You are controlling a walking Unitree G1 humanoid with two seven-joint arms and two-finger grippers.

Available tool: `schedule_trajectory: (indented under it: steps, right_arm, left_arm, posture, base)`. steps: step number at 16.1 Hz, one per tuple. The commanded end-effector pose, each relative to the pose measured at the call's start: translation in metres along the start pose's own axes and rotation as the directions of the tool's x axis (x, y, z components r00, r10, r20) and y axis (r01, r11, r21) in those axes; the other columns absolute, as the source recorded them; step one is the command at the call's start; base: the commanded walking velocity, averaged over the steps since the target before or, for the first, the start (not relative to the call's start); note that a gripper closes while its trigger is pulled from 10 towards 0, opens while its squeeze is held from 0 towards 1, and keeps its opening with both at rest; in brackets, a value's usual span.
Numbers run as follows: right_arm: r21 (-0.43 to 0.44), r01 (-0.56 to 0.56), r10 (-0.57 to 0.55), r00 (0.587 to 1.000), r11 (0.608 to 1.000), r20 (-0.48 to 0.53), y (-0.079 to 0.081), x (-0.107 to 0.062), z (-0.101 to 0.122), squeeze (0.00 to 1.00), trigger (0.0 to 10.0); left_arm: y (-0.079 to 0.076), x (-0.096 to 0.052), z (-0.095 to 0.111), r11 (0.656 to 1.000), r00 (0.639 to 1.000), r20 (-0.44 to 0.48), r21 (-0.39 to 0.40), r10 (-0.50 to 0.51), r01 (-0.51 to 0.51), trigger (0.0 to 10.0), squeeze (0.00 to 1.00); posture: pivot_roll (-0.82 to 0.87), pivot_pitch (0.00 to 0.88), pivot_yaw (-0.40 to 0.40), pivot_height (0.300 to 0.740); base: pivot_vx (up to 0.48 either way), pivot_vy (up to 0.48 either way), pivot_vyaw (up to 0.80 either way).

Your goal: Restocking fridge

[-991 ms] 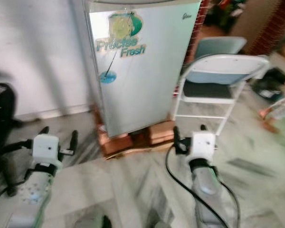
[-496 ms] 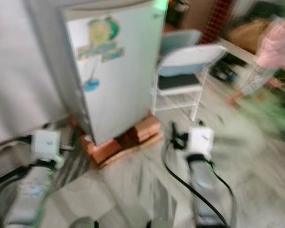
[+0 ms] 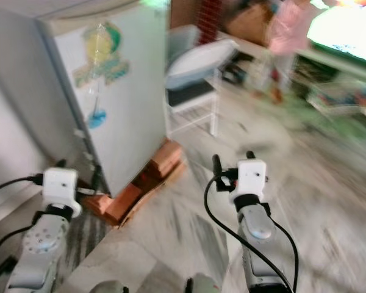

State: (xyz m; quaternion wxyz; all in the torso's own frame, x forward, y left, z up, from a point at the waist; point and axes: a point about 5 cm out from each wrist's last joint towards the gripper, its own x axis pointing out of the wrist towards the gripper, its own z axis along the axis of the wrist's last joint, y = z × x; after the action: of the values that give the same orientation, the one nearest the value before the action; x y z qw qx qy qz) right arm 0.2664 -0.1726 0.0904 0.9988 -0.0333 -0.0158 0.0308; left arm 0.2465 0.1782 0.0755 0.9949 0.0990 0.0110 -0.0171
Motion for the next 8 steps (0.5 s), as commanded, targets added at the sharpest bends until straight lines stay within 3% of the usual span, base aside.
schedule_trajectory:
  steps: [1, 8]
  right_arm:
    - [-0.019, 0.017, -0.017, 1.000, 1.000, 0.009, -0.0102, 0.0001, 0.0038, 0.00, 10.0]
    - [-0.023, 0.005, -0.004, 1.000, 1.000, 0.016, -0.0101, 0.0016, 0.0062, 0.00, 10.0]
  left_arm:
    - [-0.0105, 0.0030, 0.0055, 1.000, 0.999, 0.022, -0.013, -0.028, 0.028, 10.0, 0.00]
    - [-0.0163, 0.0037, 0.0069, 0.998, 0.999, 0.029, -0.034, -0.043, 0.044, 10.0, 0.00]
  posture:
    - [0.11, 0.066, -0.054, 0.740]
    - [0.11, 0.075, -0.056, 0.740]
  base:
    - [0.000, 0.480, -0.80]
    - [0.000, 0.480, -0.80]
